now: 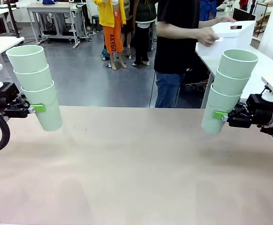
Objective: Stack the cups and store them in the basket.
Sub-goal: Place the stack of Reusable plastic cups into the Pantry Basket.
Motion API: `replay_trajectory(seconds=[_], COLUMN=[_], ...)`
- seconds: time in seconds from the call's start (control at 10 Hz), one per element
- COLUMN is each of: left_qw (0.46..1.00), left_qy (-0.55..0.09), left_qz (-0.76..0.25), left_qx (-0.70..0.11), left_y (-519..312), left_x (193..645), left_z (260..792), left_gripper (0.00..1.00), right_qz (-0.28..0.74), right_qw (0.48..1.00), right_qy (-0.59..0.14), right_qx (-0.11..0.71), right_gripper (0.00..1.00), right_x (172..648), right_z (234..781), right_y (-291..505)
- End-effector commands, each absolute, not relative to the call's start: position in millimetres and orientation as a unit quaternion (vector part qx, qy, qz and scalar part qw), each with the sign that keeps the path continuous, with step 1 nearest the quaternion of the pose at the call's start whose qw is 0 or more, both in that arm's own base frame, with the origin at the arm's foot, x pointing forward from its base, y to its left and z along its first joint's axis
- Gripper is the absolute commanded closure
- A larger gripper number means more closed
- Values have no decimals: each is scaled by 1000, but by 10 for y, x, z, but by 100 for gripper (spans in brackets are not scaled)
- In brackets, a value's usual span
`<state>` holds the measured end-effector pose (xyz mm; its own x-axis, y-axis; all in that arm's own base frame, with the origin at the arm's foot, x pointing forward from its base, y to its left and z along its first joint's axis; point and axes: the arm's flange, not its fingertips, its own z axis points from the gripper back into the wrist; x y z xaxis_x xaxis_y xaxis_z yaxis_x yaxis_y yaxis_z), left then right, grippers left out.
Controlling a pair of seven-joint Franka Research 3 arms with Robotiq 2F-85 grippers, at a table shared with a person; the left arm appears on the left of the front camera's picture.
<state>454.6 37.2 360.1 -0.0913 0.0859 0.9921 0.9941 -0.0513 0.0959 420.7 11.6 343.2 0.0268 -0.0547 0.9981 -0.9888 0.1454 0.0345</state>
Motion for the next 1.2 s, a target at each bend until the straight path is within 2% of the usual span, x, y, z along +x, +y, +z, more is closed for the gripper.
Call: replay_trajectory(seconds=[0.0, 1.1], left_qw=[436, 436], left_qy=[-533, -533], left_qz=[-515, -515], left_qx=[-510, -510], left_y=[371, 371], left_x=[4548, 4548], left_z=[3668, 3668], left_gripper=[10, 10], right_qz=[439, 439], right_qw=[526, 526], right_qy=[-547, -547], right_qx=[481, 481], right_gripper=[14, 14], right_x=[4228, 4228], right_z=[3480, 3480], right_y=[126, 126])
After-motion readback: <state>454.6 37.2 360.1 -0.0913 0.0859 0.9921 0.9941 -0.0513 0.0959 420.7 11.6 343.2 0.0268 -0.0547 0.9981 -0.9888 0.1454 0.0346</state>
